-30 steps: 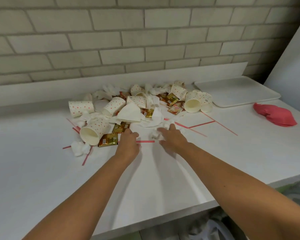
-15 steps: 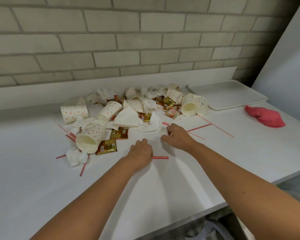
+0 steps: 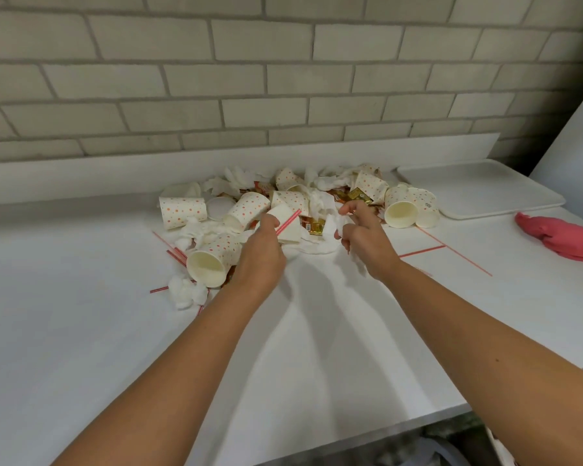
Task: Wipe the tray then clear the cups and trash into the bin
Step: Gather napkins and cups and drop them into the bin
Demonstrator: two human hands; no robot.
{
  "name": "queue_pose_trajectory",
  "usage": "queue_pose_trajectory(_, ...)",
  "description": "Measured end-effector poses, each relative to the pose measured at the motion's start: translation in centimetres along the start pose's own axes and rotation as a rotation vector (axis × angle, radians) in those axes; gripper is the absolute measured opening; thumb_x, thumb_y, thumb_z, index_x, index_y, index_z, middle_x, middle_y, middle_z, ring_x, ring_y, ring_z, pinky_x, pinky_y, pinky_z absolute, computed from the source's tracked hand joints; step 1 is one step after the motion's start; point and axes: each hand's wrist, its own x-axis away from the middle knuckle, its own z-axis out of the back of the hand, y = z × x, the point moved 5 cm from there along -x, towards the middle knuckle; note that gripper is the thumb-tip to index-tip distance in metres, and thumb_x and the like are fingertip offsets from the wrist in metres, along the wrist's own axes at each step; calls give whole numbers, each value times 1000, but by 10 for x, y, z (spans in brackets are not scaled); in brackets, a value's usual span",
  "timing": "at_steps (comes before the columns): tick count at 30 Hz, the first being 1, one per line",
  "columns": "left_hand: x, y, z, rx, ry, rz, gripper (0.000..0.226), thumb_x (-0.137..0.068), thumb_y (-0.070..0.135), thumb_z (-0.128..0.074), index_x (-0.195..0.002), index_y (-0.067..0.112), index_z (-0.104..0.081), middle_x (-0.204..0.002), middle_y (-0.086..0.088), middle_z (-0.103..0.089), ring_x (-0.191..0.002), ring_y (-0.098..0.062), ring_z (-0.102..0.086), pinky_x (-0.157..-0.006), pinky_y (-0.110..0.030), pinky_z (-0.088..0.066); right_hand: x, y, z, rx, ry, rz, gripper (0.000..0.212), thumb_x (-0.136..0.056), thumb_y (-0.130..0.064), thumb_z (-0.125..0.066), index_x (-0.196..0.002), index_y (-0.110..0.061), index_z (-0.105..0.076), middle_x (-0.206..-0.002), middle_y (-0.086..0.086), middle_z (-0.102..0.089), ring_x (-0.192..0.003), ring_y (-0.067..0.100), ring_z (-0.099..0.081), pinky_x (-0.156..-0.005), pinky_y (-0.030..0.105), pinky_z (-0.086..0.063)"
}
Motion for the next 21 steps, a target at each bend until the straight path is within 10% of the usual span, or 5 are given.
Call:
queue_pose_trajectory(5, -13, -36, 48, -113, 102, 65, 29, -93, 5, -42, -121, 4, -49, -121, -15, -50, -101, -26, -52, -73, -28, -39, -21, 5, 14, 136, 69, -69, 21, -90, -14, -51, -110, -15, -55, -95, 4, -53, -79, 18, -50, -66, 26, -41)
queue_pose_trajectory(14, -11, -95, 52, -245, -76, 269, 36, -82, -5, -56, -117, 6, -52, -126, -13, -39, -105, -31, -52, -85, -38, -52, -20, 56, 38, 946, -36, -306, 59, -86, -42, -61, -131, -8, -44, -127, 12, -54, -115, 29, -53, -88, 34, -45)
queue_pose_trajectory(21, -14, -90, 58, -222, 143, 173, 16, -92, 5, -51, -104, -3, -58, -105, -22, -58, -96, -35, -56, -78, -39, -45, -14, 70, 35, 1030, -65, -329, 28, -91, -21, -54, -112, -4, -60, -107, 11, -64, -88, 22, -58, -77, 28, -49)
